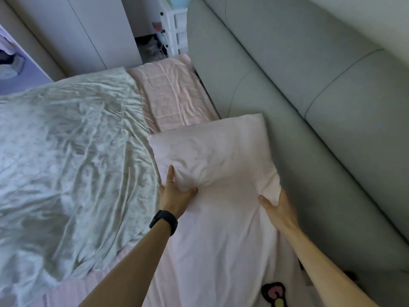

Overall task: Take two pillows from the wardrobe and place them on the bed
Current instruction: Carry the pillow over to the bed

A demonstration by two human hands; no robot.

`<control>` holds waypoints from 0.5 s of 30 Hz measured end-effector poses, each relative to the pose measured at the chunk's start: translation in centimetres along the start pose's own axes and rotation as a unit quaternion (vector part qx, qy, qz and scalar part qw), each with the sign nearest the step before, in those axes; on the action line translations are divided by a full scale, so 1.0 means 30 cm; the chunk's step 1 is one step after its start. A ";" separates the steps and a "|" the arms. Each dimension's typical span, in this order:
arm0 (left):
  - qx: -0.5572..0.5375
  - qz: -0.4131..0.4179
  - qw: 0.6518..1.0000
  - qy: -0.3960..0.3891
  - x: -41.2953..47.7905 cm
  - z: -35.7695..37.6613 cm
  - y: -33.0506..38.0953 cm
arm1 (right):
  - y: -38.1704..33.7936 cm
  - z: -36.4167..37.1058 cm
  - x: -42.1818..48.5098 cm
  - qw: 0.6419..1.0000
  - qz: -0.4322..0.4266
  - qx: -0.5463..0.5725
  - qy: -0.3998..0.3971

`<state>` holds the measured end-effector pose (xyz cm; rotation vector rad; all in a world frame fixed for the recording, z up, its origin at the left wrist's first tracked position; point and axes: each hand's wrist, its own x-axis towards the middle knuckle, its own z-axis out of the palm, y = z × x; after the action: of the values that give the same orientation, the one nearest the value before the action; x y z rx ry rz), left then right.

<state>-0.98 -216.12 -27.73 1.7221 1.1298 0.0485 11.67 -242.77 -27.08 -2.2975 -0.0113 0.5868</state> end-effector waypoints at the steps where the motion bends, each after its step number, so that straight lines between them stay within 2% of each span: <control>1: 0.014 -0.001 1.000 0.001 0.055 0.012 -0.003 | 0.001 0.023 0.054 1.000 0.001 -0.009 -0.009; 10: 0.054 -0.030 0.998 0.015 0.392 0.040 -0.098 | -0.013 0.212 0.367 0.997 0.003 -0.039 -0.061; 15: 0.054 -0.026 0.998 0.012 0.503 0.084 -0.160 | 0.028 0.271 0.494 0.996 0.003 -0.071 -0.053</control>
<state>5.58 -207.30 -39.42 1.7902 1.2141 -0.0237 21.42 -235.24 -38.70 -2.4003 -0.1008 0.7317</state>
